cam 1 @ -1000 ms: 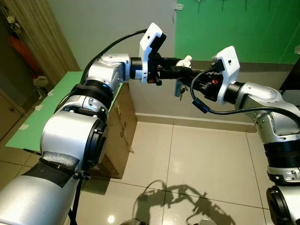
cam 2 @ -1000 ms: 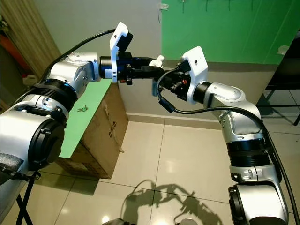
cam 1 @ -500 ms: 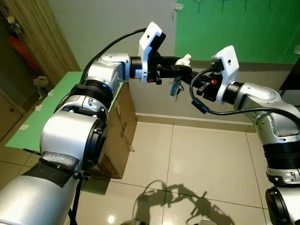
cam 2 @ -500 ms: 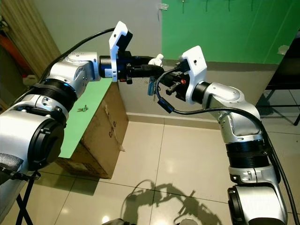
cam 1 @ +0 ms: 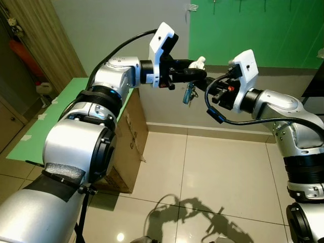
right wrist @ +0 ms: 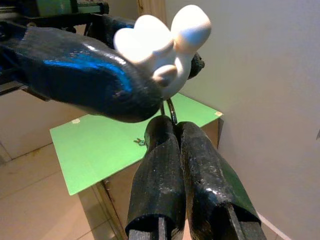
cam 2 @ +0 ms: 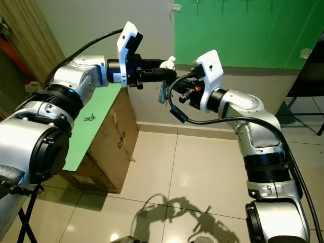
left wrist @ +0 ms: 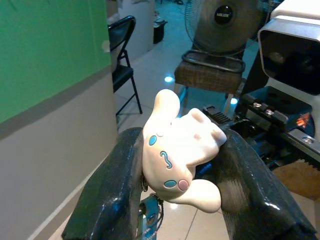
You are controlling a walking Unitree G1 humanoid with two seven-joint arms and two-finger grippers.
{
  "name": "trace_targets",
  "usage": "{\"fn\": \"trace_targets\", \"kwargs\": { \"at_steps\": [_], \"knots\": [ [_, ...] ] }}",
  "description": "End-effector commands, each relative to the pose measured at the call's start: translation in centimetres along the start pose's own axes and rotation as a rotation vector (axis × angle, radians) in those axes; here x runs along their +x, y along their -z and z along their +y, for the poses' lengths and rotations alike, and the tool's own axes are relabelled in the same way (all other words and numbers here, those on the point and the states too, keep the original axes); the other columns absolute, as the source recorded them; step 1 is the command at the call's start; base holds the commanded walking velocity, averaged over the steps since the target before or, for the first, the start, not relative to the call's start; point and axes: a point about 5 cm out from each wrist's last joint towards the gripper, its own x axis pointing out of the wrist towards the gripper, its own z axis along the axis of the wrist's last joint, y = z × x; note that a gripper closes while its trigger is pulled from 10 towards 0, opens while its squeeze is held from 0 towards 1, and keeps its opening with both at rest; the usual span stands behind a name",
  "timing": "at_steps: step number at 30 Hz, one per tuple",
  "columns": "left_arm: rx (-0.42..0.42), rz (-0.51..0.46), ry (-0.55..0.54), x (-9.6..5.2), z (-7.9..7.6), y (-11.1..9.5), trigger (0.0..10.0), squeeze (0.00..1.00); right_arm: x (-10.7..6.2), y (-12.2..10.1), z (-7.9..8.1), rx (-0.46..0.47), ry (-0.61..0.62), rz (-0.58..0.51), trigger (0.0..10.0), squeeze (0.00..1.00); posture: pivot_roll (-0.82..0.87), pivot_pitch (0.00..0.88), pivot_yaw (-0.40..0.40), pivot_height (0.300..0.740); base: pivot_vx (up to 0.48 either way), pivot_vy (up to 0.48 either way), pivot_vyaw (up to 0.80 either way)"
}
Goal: Hang keys on a hook
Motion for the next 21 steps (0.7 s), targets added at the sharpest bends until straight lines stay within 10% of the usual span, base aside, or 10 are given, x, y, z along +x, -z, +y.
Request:
{"fn": "trace_targets", "kwargs": {
  "at_steps": [1,21],
  "knots": [
    [0.034,-0.026,-0.054,-0.8,0.6,-1.8,10.0,0.00,-0.1,0.0,0.1,-0.013,0.005,-0.003,0.0,0.00,-0.26,0.000,0.179,0.740,0.000,0.000,0.00],
    [-0.056,-0.156,-0.274,-0.9,1.6,-3.7,10.0,0.00,-0.1,0.2,0.3,0.007,-0.002,-0.010,0.0,0.00,-0.26,0.000,0.181,0.740,0.000,0.000,0.00]
  ]
}}
